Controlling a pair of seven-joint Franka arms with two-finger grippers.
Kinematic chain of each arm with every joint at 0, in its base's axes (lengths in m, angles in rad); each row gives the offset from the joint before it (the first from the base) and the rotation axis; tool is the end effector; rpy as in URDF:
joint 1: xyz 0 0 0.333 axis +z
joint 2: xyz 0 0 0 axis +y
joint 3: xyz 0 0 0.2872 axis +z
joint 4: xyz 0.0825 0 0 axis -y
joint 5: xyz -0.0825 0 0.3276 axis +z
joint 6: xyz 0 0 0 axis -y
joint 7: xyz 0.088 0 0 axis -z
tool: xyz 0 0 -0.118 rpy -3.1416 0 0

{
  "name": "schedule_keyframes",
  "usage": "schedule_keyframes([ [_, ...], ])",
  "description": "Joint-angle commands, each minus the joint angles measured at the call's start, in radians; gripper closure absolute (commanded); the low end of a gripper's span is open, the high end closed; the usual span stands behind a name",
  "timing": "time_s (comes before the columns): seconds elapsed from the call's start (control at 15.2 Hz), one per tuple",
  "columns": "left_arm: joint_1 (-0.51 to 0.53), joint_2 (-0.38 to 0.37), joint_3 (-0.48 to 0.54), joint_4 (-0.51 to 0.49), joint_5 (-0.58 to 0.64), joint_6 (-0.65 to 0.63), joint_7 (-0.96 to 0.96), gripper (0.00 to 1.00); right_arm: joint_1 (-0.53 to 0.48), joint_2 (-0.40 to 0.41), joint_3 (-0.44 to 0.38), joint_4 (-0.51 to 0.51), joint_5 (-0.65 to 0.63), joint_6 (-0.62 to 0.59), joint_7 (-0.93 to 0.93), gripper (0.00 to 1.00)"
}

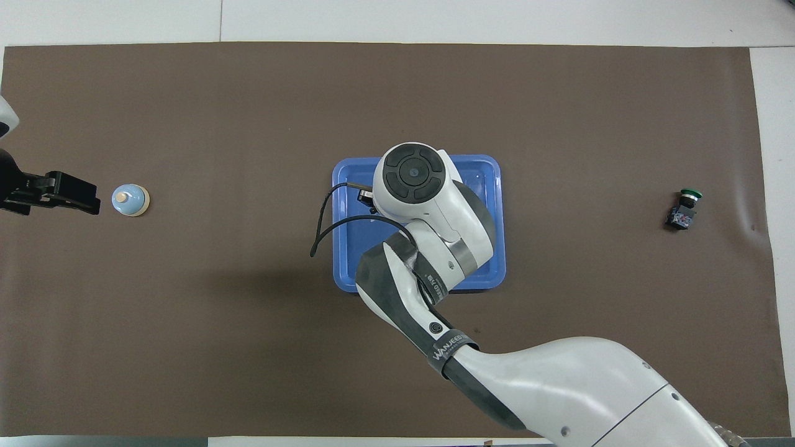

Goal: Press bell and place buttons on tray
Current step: 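Place the red button in the tray beside the yellow one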

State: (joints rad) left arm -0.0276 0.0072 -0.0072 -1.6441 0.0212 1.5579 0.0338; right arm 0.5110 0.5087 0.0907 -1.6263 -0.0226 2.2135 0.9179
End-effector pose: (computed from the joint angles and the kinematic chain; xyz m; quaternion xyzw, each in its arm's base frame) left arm 0.4941 -0.0147 0.5498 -0.9983 0.0346 0.0467 0.0106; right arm 0.5237 0.3500 0.3285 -0.9866 0.1575 -0.0206 0.0368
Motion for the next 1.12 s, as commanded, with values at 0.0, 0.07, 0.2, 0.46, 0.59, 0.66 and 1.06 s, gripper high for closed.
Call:
schedule_keyframes([
  [0.0, 0.006, -0.027, -0.002, -0.03, -0.009, 0.011, -0.003, 0.0, -0.006, -0.019, 0.006, -0.067, -0.01, 0.061, -0.007, 1.0],
  [0.07, 0.006, -0.027, 0.0, -0.03, -0.009, 0.011, -0.003, 0.0, -0.006, -0.024, 0.006, -0.075, -0.01, 0.064, -0.007, 1.0],
  [0.2, 0.006, -0.027, 0.0, -0.03, -0.009, 0.011, -0.003, 0.0, -0.005, -0.024, 0.006, -0.076, -0.01, 0.066, -0.007, 1.0],
  [0.46, 0.006, -0.027, -0.002, -0.03, -0.009, 0.011, -0.003, 0.0, -0.006, -0.027, 0.007, -0.09, -0.008, 0.067, -0.001, 0.87],
  [0.59, 0.006, -0.027, -0.002, -0.03, -0.009, 0.011, -0.003, 0.0, -0.006, -0.029, 0.006, -0.092, -0.008, 0.068, 0.004, 0.86],
  [0.66, 0.006, -0.027, -0.002, -0.03, -0.009, 0.011, -0.003, 0.0, -0.006, -0.029, 0.006, -0.092, -0.008, 0.068, 0.004, 0.75],
  [1.06, 0.006, -0.027, 0.0, -0.03, -0.009, 0.011, -0.003, 0.0, -0.012, -0.032, 0.003, -0.057, -0.003, 0.013, 0.015, 0.0],
])
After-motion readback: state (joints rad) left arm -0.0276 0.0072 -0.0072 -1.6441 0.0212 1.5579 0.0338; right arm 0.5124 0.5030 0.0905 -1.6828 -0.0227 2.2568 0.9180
